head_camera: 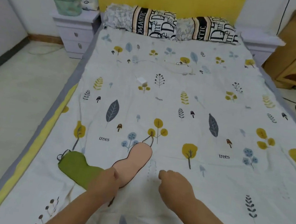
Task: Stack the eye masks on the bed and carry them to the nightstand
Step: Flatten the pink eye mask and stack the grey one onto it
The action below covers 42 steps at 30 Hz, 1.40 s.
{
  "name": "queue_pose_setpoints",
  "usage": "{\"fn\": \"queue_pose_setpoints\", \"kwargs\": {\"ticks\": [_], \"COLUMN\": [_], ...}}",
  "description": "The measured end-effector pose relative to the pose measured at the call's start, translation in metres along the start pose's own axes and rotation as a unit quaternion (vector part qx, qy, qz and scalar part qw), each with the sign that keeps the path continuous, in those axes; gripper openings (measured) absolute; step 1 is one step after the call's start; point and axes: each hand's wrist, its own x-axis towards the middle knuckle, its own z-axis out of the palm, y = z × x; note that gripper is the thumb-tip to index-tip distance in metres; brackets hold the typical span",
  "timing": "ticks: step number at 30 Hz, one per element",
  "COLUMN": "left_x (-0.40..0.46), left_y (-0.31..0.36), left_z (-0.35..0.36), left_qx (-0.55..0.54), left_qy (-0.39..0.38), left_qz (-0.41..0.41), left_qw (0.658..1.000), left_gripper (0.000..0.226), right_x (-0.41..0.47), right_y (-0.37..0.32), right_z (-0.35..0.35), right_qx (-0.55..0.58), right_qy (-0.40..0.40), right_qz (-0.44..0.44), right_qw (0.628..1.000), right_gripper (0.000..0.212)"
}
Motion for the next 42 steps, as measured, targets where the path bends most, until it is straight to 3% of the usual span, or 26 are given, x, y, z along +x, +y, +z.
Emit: {"fn": "queue_pose_setpoints", "kwargs": {"ticks": [3,5,9,14,19,23,26,30,34,37,40,42], "left_x": [0.032,0.048,0.077,0.109,0.123,0.129,0.132,0.133,0.136,0.138,0.137,0.134], "left_y": [-0.008,-0.013,-0.026,-0.043,-0.047,-0.049,-0.048,-0.03,0.004,0.024,0.03,0.027], "left_z": [0.027,0.044,0.068,0.092,0.104,0.099,0.089,0.081,0.091,0.109,0.122,0.124], "left_qx": [0.059,0.075,0.074,0.087,0.164,0.168,0.101,-0.091,-0.133,-0.119,-0.109,-0.109], "left_qy": [-0.01,-0.015,0.038,0.055,0.137,0.149,0.137,0.154,0.158,0.126,0.084,0.083], "left_qz": [-0.011,-0.012,-0.014,-0.038,-0.041,-0.028,-0.011,0.052,0.12,0.114,0.046,0.028], "left_qw": [0.998,0.997,0.996,0.994,0.976,0.974,0.985,0.983,0.971,0.978,0.989,0.99], "left_gripper": [0.007,0.018,0.035,0.054,0.044,0.042,0.042,0.029,0.013,0.02,0.03,0.037], "right_x": [0.035,0.057,0.108,0.164,0.207,0.217,0.204,0.178,0.152,0.136,0.123,0.115], "right_y": [-0.002,-0.002,-0.001,-0.012,-0.018,-0.013,-0.009,0.025,0.077,0.099,0.109,0.11], "right_z": [0.026,0.045,0.085,0.111,0.12,0.114,0.099,0.082,0.073,0.08,0.098,0.106], "right_qx": [-0.046,-0.069,-0.017,-0.014,-0.035,-0.062,-0.053,0.009,0.056,0.048,-0.032,0.008], "right_qy": [0.062,0.083,0.04,0.087,0.134,0.072,0.064,0.028,0.016,0.086,0.128,0.161], "right_qz": [-0.012,-0.009,-0.021,-0.062,-0.091,-0.098,-0.075,-0.011,0.102,0.136,0.183,0.251], "right_qw": [0.997,0.994,0.999,0.994,0.986,0.991,0.994,0.999,0.993,0.986,0.974,0.954], "right_gripper": [0.031,0.042,0.053,0.052,0.058,0.045,0.028,0.006,0.028,0.011,0.049,0.061]}}
